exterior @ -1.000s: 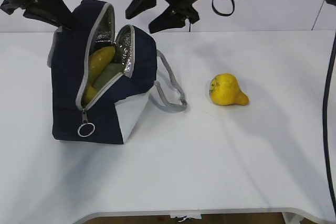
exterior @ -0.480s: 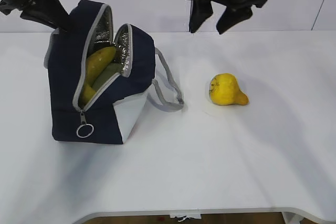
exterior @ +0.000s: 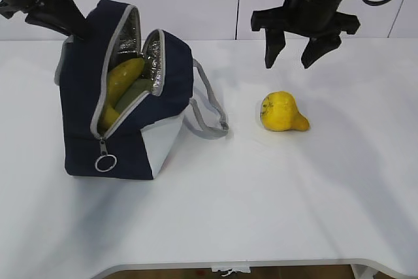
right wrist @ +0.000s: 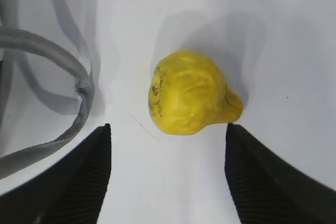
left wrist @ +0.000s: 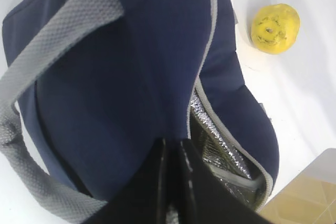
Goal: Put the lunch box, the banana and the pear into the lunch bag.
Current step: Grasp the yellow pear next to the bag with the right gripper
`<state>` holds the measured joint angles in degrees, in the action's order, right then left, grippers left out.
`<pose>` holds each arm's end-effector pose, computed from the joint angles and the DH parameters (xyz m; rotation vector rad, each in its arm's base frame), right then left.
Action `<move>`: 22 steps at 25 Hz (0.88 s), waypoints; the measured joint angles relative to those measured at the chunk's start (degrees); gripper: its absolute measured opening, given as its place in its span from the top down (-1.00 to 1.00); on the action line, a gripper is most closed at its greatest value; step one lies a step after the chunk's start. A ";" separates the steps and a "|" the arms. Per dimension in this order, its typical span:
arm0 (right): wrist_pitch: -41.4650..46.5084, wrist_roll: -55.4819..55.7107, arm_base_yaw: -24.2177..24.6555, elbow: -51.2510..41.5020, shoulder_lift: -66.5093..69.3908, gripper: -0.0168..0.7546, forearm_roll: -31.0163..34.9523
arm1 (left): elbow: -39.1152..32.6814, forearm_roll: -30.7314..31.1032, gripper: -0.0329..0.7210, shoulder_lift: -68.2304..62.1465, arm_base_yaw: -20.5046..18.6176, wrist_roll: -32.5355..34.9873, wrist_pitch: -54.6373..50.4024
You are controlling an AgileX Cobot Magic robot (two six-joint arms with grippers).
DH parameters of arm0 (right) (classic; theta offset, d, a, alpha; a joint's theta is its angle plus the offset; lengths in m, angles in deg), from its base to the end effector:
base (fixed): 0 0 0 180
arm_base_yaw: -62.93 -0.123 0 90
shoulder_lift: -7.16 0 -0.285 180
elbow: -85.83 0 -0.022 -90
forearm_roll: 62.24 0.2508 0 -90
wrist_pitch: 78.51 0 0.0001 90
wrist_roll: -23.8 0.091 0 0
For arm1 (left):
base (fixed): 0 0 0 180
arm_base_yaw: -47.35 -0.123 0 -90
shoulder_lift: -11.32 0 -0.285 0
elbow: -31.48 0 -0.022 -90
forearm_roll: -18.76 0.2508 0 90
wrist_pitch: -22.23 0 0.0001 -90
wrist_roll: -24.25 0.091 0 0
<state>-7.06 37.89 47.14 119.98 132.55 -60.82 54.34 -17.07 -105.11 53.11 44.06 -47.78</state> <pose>0.4259 0.1227 0.2850 -0.0362 2.8522 0.1460 0.3981 -0.0905 0.3134 0.4177 2.6465 -0.8012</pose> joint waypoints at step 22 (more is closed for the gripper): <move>-0.81 1.98 0.00 0.00 10.20 -0.40 -4.28 | 0.00 0.00 0.92 0.00 0.00 0.00 0.00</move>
<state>-7.87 39.87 47.14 119.98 142.74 -65.10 54.34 -17.07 -105.11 53.11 44.06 -47.78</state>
